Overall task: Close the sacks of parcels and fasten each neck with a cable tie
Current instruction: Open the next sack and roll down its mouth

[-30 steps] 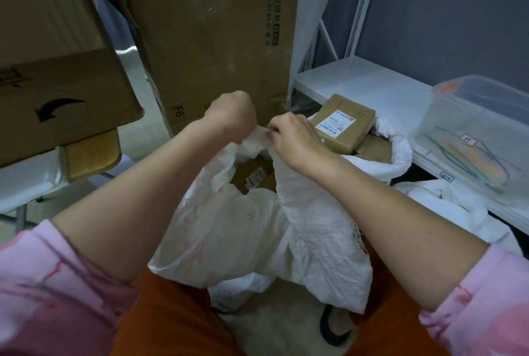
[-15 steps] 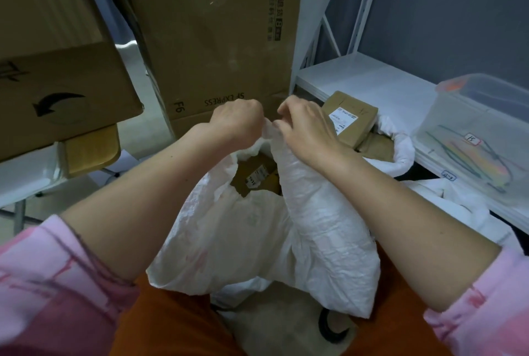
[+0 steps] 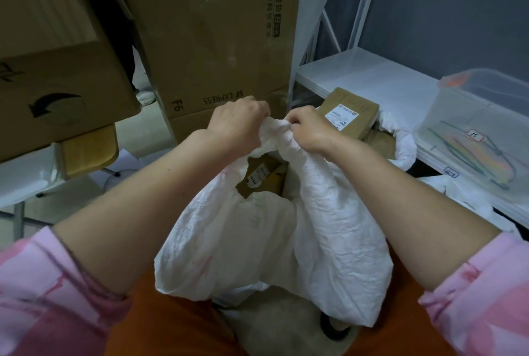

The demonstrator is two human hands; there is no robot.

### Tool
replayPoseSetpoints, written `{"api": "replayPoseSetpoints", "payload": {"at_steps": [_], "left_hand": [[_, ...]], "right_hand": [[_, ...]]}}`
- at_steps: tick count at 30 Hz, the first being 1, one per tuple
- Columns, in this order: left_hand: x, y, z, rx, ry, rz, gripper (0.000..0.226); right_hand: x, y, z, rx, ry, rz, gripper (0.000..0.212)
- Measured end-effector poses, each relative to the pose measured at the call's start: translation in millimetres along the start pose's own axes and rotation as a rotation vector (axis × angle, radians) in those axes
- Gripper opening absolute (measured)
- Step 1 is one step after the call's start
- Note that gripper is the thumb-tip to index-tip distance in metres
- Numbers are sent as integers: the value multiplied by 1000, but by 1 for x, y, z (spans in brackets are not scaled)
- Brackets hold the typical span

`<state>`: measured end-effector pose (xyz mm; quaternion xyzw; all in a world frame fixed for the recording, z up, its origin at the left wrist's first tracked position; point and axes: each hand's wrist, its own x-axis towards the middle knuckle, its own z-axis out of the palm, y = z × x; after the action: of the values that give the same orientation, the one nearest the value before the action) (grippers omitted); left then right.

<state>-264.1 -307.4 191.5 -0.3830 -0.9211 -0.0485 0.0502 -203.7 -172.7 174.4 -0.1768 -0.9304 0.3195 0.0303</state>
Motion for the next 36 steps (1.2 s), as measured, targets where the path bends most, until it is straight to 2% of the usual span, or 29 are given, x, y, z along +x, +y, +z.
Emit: {"api": "replayPoseSetpoints", "payload": {"at_steps": [3,6,10,13,15,17,19,20,22,24,27,32,34,36], "left_hand": [[-1,-7,3,47,-52,-64,32],[2,-15,5,-14,-191,-111,27],[6,-19,-1,-84,-369,-99,28],[9,-27,-3,-118,-521,-135,32],[12,-37,6,-132,-447,-270,23],[10,-39,14,-24,-186,-387,22],[6,-29,16,98,118,-344,33],[4,-19,13,50,216,-262,43],[1,1,9,-105,191,-70,49],[1,13,12,-177,61,36,36],[3,12,18,-185,39,11,28],[11,20,22,-121,19,27,30],[14,21,23,-60,48,-17,31],[18,19,26,-54,78,-107,31]], "right_hand": [[2,2,-3,-42,-4,1,29],[6,5,-4,-203,24,28,27],[5,4,-2,-473,24,46,29],[5,8,2,-474,-41,38,24],[5,9,4,-307,-144,4,24],[4,5,1,-114,-239,18,28],[7,3,-2,5,-240,46,31],[10,4,-4,52,-225,58,31],[12,6,-5,138,-204,78,29],[13,7,-5,225,-183,80,25],[10,11,-6,301,-129,82,15],[6,21,-10,346,-79,91,16],[0,18,-13,281,-61,75,5],[-2,18,-14,97,-92,70,37]]}}
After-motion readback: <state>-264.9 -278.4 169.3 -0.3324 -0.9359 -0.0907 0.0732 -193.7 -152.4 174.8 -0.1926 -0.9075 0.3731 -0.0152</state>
